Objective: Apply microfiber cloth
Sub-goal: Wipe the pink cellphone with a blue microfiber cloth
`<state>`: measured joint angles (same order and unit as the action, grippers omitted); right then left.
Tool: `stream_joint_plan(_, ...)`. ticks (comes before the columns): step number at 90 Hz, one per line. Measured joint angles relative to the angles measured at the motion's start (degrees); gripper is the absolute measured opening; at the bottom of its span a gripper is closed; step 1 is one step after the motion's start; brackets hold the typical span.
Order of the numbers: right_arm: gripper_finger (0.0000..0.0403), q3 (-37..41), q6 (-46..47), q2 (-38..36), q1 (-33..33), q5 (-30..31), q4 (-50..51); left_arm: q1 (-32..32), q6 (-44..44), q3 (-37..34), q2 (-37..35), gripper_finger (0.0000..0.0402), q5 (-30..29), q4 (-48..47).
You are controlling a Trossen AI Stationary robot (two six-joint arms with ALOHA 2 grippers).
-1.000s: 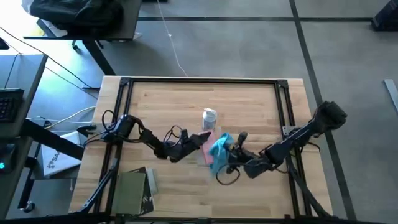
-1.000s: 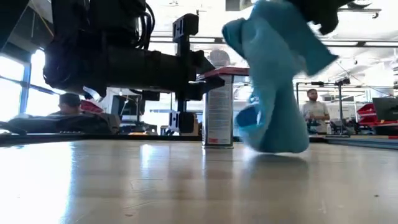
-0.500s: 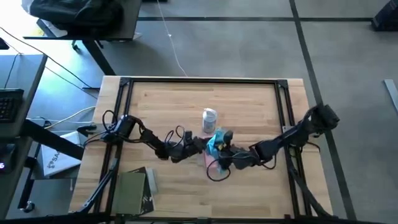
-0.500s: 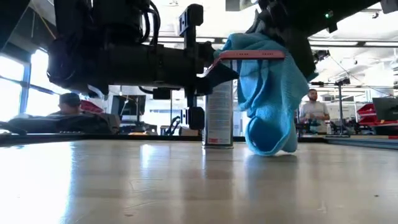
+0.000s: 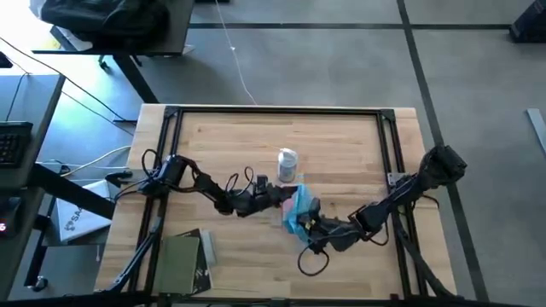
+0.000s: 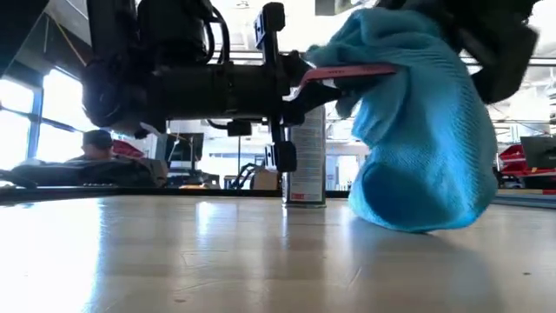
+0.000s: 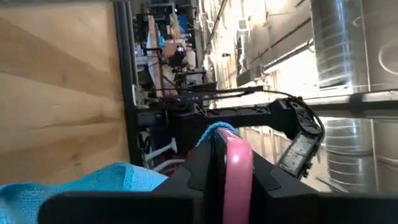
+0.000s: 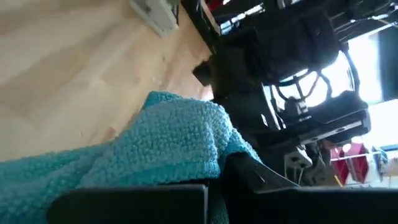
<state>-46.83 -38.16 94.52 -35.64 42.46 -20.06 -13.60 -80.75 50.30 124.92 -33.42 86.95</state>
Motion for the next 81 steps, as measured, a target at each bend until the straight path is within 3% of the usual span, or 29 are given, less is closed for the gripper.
stream_joint_plan(27,0.0,0.1,6.1,0.1,-2.0,-0.6,-1.0,0.0,-0.3,0.1,-0.2,0.0026,-1.0,0.1)
stream_joint_plan(46,0.0,0.1,-2.3,-2.3,-1.8,13.4,1.1,-0.3,-0.3,0.1,-0.2,0.0026,-1.2,-0.5)
stream_joint_plan(54,0.0,0.1,-2.6,-3.7,0.5,15.3,5.0,-0.9,-0.2,0.1,-0.2,0.0026,-1.6,-1.4)
stream_joint_plan(69,0.0,0.1,-0.7,-4.6,5.3,12.0,10.3,-2.5,0.9,0.1,-0.2,0.0026,-2.2,-1.7)
stream_joint_plan(81,0.0,0.1,1.3,-4.6,8.0,1.7,8.8,-4.0,2.6,0.0,-0.2,0.0026,-5.4,-1.8)
